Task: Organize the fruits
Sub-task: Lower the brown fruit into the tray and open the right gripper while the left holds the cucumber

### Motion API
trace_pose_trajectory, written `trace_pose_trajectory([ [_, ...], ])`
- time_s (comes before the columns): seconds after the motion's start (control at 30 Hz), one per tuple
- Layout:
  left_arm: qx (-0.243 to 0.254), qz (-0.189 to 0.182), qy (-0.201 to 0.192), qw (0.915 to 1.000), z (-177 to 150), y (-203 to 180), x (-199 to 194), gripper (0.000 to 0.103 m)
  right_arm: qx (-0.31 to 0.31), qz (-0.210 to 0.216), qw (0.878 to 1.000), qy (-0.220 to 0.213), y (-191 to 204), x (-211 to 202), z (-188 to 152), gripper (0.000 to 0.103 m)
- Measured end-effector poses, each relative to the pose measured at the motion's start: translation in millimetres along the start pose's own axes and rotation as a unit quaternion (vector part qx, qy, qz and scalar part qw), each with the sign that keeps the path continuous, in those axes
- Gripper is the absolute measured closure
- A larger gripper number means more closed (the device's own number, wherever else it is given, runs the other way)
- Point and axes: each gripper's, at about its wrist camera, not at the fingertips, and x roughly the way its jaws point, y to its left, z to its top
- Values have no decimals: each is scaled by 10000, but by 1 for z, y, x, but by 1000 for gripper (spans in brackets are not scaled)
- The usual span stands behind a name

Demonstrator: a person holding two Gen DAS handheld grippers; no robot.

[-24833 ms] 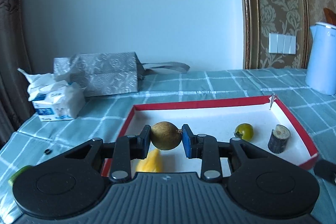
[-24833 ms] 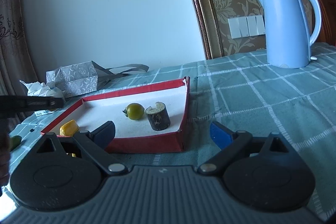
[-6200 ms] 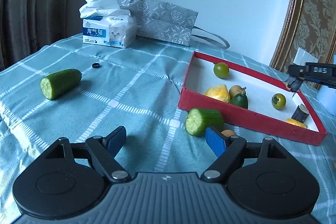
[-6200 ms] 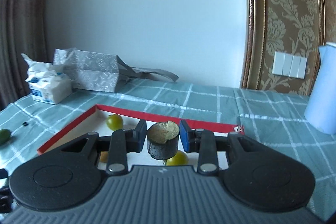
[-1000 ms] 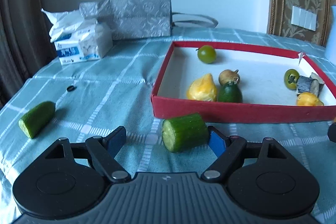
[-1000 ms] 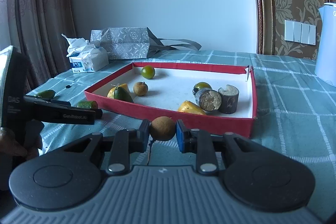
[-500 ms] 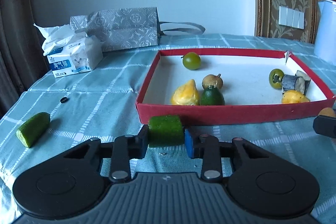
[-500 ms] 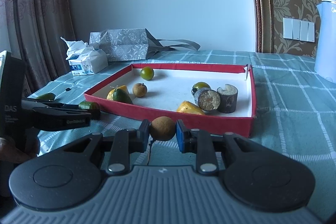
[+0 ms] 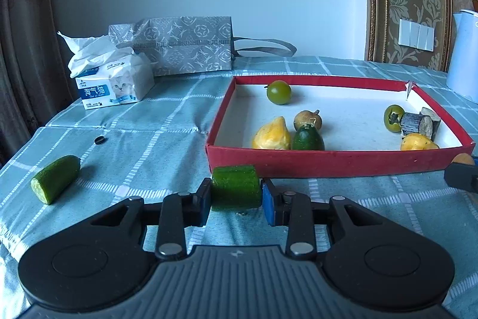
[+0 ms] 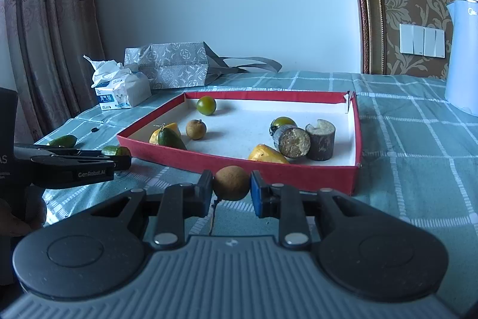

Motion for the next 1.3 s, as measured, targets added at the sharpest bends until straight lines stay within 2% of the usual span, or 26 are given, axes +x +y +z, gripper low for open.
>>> trace_pose_trajectory([
  [0.27, -223, -147, 2, 9996, -2, 8, 1, 70, -109, -100, 9998, -158, 5, -5, 9, 78],
  [0.43, -325, -225, -39, 9992, -2, 12, 0, 70, -226, -207, 9992, -252, 7, 1, 39, 78],
  [0.63, -366, -297, -69, 9989, -2, 13, -1, 70, -272, -450, 9986, -92, 4, 52, 76, 78],
  [0.77, -397, -339, -56, 9986, -2, 14, -1, 70, -301, -639, 9974, 175, 1, 90, 76, 78],
  [0.97, -424, -362, -50, 9984, -2, 15, 0, 70, -347, -826, 9951, 420, -1, 121, 66, 78],
  [1.2, -430, -357, -52, 9984, -2, 14, 0, 70, -270, -922, 9952, 179, -4, 116, 66, 77],
  [1.23, -432, -354, -54, 9984, -2, 14, 0, 70, -209, -870, 9959, 114, -5, 110, 67, 75],
  [1.3, -429, -346, -52, 9985, -2, 14, 0, 70, -136, -820, 9965, -62, -6, 98, 70, 59],
])
